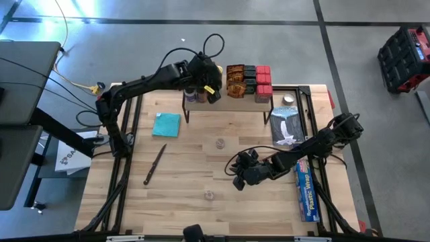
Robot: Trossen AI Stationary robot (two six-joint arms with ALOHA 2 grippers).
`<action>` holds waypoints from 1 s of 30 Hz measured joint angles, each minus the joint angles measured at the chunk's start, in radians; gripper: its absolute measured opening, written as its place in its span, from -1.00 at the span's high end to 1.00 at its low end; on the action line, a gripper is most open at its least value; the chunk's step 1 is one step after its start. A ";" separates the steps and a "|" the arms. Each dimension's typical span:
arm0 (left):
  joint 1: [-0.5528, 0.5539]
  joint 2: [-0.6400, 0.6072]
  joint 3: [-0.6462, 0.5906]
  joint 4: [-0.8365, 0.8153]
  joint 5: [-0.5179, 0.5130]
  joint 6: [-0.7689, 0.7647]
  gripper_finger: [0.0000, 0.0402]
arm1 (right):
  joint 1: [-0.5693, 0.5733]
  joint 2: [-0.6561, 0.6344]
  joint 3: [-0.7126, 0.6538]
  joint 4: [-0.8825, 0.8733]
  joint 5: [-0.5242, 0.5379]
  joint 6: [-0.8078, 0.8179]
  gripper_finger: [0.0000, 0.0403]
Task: Shelf spices
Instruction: Put the black seasoning bottle on the shelf, then put the brown seasoning bottle on the shelf
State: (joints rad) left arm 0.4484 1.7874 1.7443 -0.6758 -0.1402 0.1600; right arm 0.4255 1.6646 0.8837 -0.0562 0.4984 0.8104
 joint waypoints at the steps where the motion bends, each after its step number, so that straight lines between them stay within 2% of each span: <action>1: 0.003 0.000 0.000 0.000 0.000 0.000 -0.12 | 0.000 0.000 0.000 0.000 0.000 0.000 0.62; 9: 0.009 0.000 0.000 0.000 0.024 0.002 -0.14 | 0.000 0.000 0.000 0.000 0.000 0.000 0.62; 14: 0.011 0.000 0.000 0.000 0.025 0.001 -0.29 | 0.000 0.000 0.000 0.000 0.000 -0.004 0.62; 18: 0.010 0.000 0.000 0.000 -0.011 0.001 -0.39 | 0.000 0.000 0.000 0.000 0.000 -0.004 0.62; 23: 0.010 0.000 0.000 0.008 -0.075 0.023 -0.41 | 0.000 0.000 0.000 0.000 0.000 -0.004 0.62; 30: -0.001 -0.003 0.000 0.021 -0.080 0.041 -0.42 | 0.000 0.000 0.000 0.000 0.000 -0.004 0.62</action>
State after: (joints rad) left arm 0.4470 1.7848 1.7443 -0.6545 -0.2202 0.2015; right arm 0.4259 1.6646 0.8837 -0.0563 0.4988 0.8063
